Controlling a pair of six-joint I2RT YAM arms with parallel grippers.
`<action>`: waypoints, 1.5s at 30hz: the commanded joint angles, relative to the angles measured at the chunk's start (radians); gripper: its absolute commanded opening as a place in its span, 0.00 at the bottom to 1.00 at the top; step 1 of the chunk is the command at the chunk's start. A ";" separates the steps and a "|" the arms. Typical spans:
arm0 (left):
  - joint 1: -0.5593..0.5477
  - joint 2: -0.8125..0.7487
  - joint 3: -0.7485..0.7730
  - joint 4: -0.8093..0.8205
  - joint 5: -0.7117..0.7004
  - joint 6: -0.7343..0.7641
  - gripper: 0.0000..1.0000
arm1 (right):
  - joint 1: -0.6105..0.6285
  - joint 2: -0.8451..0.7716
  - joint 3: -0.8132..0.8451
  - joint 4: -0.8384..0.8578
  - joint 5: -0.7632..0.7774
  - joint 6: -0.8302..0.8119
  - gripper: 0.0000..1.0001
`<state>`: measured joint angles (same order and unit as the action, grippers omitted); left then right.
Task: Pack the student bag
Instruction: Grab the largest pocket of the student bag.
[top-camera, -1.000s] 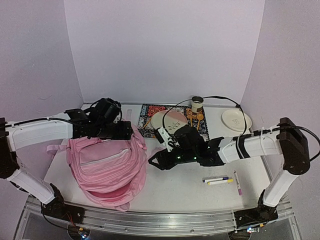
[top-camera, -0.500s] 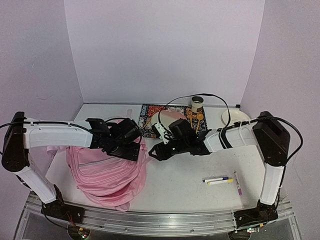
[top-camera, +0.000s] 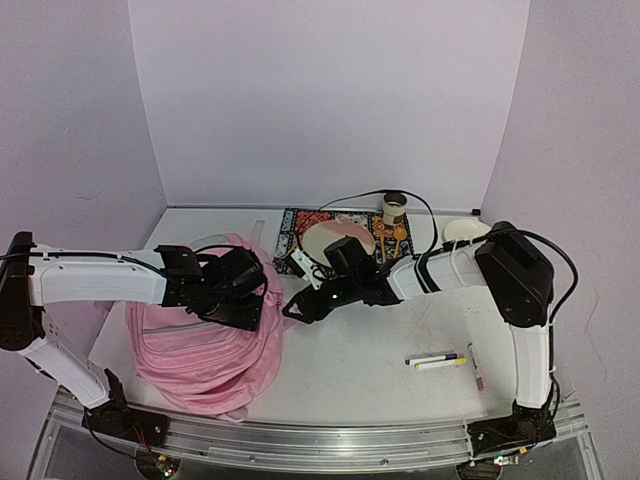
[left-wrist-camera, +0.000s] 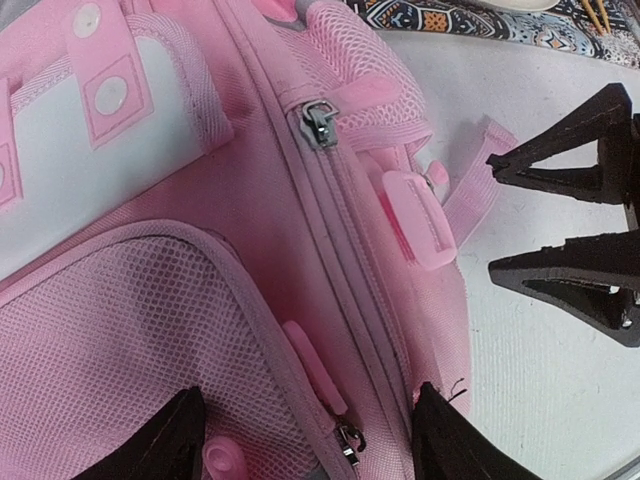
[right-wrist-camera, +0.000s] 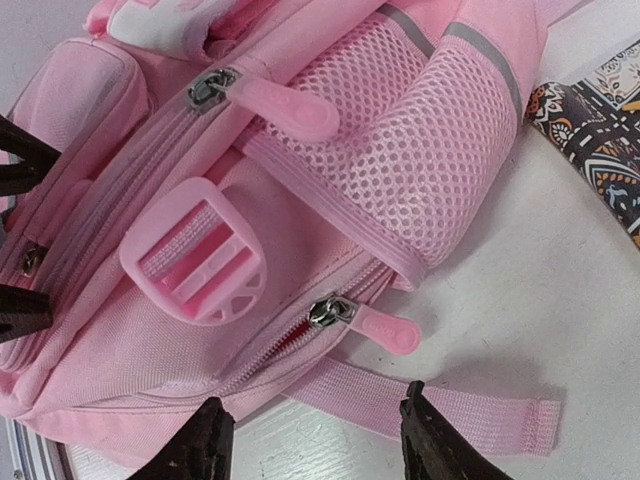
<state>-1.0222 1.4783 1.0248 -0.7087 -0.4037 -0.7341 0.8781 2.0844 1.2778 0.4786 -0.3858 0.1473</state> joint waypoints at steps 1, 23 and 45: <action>0.007 -0.019 -0.007 -0.090 -0.015 -0.009 0.70 | -0.017 0.044 0.061 -0.015 -0.105 -0.053 0.56; 0.007 -0.037 0.002 -0.067 0.052 0.024 0.62 | -0.070 0.261 0.257 -0.015 -0.381 -0.116 0.63; 0.007 -0.019 -0.007 -0.048 0.036 0.031 0.57 | -0.079 0.117 0.122 -0.018 -0.376 -0.139 0.06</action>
<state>-1.0203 1.4658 1.0248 -0.7071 -0.3676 -0.7072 0.8009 2.2902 1.4220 0.4724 -0.7711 0.0245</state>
